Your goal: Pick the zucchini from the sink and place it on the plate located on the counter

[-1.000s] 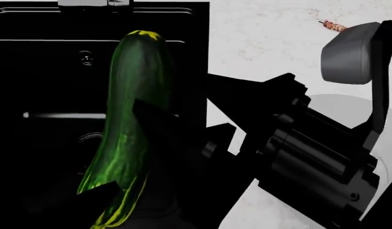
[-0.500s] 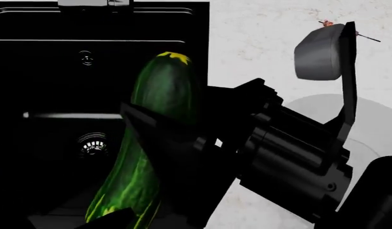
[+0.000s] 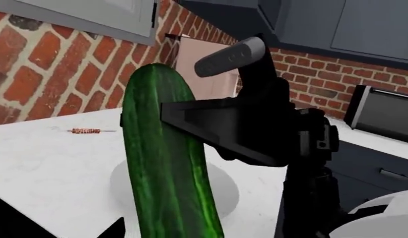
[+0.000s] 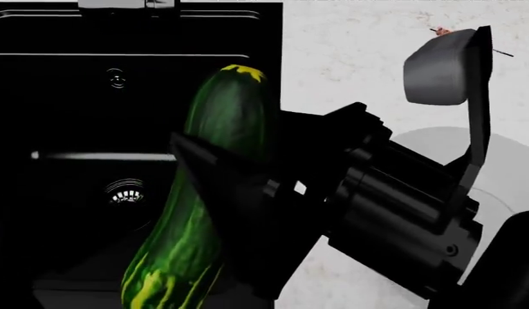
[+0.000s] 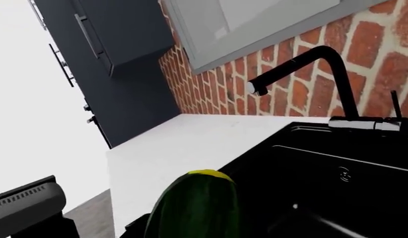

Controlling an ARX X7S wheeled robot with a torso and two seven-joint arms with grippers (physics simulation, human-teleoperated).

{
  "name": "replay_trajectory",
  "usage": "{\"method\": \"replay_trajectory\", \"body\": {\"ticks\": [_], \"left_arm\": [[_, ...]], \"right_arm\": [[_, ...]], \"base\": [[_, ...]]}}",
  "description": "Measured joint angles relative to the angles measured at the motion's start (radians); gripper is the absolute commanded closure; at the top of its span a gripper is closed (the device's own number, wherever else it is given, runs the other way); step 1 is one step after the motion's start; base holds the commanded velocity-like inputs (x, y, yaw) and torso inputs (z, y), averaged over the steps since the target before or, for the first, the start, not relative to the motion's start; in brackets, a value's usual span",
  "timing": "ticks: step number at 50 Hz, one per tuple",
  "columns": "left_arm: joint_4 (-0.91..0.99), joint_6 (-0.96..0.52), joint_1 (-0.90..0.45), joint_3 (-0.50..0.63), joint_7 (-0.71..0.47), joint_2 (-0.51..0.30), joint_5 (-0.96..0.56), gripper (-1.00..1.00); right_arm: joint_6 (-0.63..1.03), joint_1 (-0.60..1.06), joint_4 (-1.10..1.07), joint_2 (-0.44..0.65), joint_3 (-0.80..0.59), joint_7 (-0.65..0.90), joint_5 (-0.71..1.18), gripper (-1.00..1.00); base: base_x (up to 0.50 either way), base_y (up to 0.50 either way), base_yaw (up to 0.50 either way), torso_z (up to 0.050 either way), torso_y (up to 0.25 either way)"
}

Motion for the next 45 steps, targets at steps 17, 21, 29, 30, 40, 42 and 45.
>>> {"method": "replay_trajectory", "body": {"ticks": [17,21,29,30,40,42,45], "left_arm": [[-0.002,0.032,0.05,-0.04,0.042,-0.024,0.073,-1.0],[-0.006,0.04,0.057,-0.046,0.042,-0.028,0.085,-1.0],[-0.017,0.053,0.065,-0.056,0.037,-0.037,0.099,-1.0],[-0.019,0.054,0.066,-0.056,0.038,-0.037,0.103,-1.0],[-0.053,0.072,0.066,-0.057,0.035,-0.039,0.14,-1.0],[-0.062,0.074,0.063,-0.056,0.028,-0.04,0.144,-1.0],[-0.071,0.076,0.059,-0.053,0.017,-0.04,0.151,-1.0]], "right_arm": [[-0.043,0.061,-0.062,0.083,-0.031,0.218,0.121,1.0],[-0.049,0.084,-0.081,0.111,-0.05,0.282,0.143,1.0],[-0.056,0.131,-0.107,0.163,-0.084,0.387,0.167,1.0],[-0.057,0.138,-0.109,0.169,-0.089,0.399,0.168,1.0],[-0.064,0.218,-0.118,0.237,-0.144,0.527,0.203,1.0],[-0.065,0.238,-0.116,0.253,-0.159,0.556,0.214,1.0],[-0.066,0.269,-0.113,0.276,-0.183,0.597,0.231,1.0]], "base": [[0.0,0.0,0.0,0.0,0.0],[0.0,0.0,0.0,0.0,0.0],[0.0,0.0,0.0,0.0,0.001],[0.0,0.0,0.0,0.0,0.0],[0.0,0.0,0.0,0.0,0.0],[0.0,0.0,0.0,0.0,0.0],[0.0,0.0,0.0,0.0,0.0]]}}
